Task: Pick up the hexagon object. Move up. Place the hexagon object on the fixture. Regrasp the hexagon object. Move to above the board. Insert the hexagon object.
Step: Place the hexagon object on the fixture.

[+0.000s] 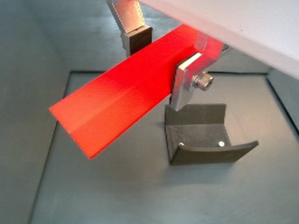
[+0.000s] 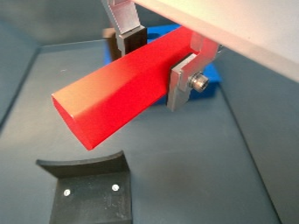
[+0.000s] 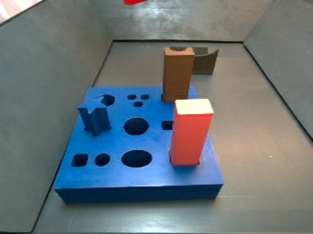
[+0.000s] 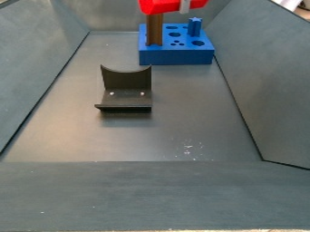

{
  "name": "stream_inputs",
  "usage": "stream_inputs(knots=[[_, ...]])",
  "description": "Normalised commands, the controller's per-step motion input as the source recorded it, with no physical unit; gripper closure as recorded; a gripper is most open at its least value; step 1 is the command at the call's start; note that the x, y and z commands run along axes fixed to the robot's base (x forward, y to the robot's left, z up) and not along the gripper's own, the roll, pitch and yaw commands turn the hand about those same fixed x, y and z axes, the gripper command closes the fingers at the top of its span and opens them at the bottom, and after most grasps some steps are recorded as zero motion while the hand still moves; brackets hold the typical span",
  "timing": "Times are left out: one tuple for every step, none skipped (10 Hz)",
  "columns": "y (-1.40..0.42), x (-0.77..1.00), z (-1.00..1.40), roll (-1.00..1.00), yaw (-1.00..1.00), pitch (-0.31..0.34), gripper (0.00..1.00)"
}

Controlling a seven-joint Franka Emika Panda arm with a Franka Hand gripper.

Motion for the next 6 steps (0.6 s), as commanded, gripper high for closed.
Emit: stream_inputs(knots=[[-0.30, 1.00, 0.02, -0.04, 1.00, 0.064, 1.00], [-0.25, 1.00, 0.01, -0.04, 1.00, 0.073, 1.00], [-0.19, 1.00, 0.00, -0.04, 1.00, 0.083, 1.00], [0.51, 1.00, -0.29, -0.89, 1.00, 0.030, 1.00], [0.55, 1.00, -0.30, -0.99, 1.00, 0.037, 1.00], [0.49, 1.00, -0.26, -1.00, 0.92, 0.048, 1.00]])
